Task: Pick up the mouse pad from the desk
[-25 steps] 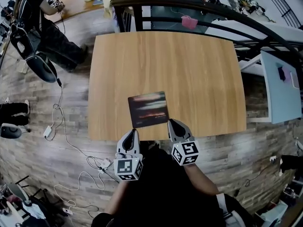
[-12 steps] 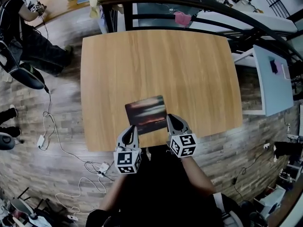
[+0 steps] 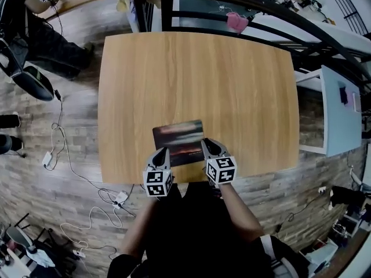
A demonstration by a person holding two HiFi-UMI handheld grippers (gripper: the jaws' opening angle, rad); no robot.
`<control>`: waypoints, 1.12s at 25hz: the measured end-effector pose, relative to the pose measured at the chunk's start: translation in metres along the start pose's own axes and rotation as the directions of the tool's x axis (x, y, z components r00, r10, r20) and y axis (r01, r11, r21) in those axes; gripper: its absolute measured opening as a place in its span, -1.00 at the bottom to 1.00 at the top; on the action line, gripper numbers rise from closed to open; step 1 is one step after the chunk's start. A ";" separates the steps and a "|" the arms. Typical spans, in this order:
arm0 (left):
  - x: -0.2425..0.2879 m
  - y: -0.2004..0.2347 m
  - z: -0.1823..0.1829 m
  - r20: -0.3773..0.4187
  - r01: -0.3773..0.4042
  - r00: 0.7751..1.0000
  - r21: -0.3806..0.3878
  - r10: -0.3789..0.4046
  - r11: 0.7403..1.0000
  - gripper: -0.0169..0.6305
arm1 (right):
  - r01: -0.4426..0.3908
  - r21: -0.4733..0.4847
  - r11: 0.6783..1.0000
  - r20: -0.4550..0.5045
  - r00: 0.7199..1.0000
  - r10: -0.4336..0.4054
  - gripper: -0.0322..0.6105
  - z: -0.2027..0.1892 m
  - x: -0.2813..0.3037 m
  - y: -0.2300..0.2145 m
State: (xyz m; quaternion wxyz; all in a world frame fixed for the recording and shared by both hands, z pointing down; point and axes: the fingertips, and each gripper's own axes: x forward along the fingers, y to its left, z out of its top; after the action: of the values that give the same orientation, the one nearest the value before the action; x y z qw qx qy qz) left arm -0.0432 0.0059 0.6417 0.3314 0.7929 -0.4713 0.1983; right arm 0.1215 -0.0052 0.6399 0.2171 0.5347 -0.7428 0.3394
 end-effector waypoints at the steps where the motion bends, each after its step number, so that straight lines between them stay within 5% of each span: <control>1: 0.007 0.002 -0.003 -0.009 -0.011 1.000 -0.016 0.010 1.000 -0.87 | -0.016 -0.005 1.000 -0.026 1.000 0.015 -0.77 -0.005 0.006 -0.002; 3: 0.019 0.006 -0.011 -0.029 -0.037 0.999 -0.045 0.035 0.998 -0.88 | -0.041 -0.011 0.999 -0.079 0.996 0.040 -0.50 -0.014 0.016 -0.008; 7: 0.037 0.011 -0.027 -0.082 -0.076 0.994 -0.078 0.070 0.994 -0.87 | -0.064 -0.004 0.998 -0.162 0.985 0.063 -0.33 -0.033 0.036 -0.022; 13: 0.053 0.017 -0.056 -0.175 -0.104 0.981 -0.102 0.085 0.989 -0.88 | -0.092 0.004 0.996 -0.271 0.958 0.090 -0.24 -0.058 0.058 -0.032; 28: 0.070 0.030 -0.083 -0.267 -0.093 0.962 -0.110 0.060 0.990 -0.88 | -0.035 0.030 0.999 -0.412 0.910 0.044 -0.20 -0.090 0.075 -0.033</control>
State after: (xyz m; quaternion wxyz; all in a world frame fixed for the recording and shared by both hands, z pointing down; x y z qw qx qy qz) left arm -0.0366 0.0117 0.7544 0.4308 0.7191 -0.4648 0.2852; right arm 0.1239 0.0064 0.7611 0.3563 0.4381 -0.6872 0.4569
